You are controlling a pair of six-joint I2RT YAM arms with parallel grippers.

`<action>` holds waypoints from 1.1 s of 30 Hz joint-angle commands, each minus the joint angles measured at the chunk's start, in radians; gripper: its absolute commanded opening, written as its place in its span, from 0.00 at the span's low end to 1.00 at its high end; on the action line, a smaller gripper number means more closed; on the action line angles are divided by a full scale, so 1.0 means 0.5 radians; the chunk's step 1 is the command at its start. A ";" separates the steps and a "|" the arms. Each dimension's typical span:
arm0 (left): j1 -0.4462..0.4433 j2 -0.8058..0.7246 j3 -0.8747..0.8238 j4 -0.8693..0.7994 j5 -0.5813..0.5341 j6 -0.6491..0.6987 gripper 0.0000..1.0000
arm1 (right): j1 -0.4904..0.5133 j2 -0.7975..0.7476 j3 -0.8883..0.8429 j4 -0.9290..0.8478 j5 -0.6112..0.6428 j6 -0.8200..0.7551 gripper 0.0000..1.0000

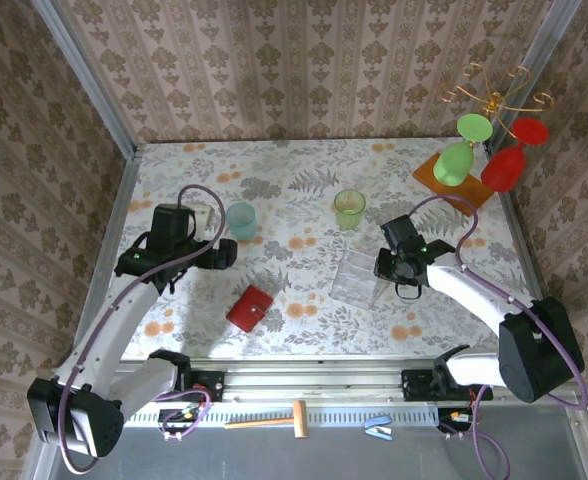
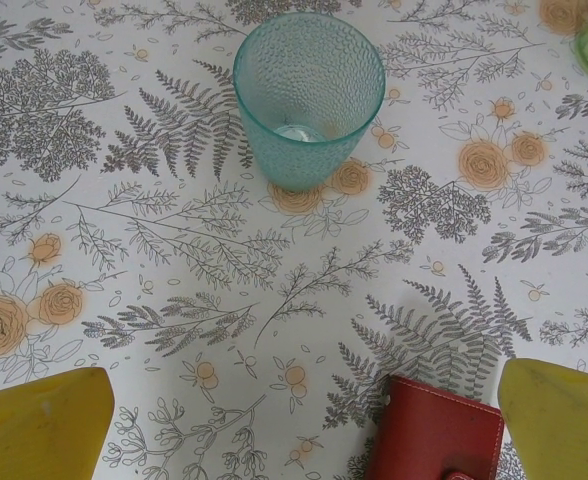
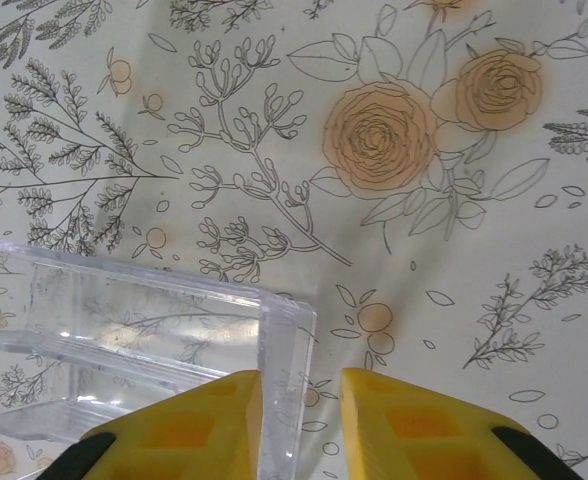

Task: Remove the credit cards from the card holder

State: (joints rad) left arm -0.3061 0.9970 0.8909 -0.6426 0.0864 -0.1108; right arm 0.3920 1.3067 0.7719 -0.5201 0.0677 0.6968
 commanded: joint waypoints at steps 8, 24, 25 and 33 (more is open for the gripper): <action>0.023 -0.056 0.017 0.014 0.024 0.021 1.00 | 0.040 0.128 0.114 0.049 -0.008 0.042 0.27; 0.023 -0.081 0.003 0.018 -0.008 0.001 1.00 | 0.039 0.157 0.082 0.069 0.046 0.008 0.20; 0.023 -0.080 0.004 0.018 -0.010 0.002 1.00 | 0.038 0.157 0.079 0.071 0.046 0.010 0.20; 0.023 -0.069 0.005 0.010 -0.038 0.012 1.00 | 0.040 0.148 0.083 0.065 0.058 0.000 0.11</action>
State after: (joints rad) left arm -0.2996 0.9646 0.8909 -0.6426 0.0811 -0.1112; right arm 0.4042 1.3746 0.7979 -0.4854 0.0692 0.7021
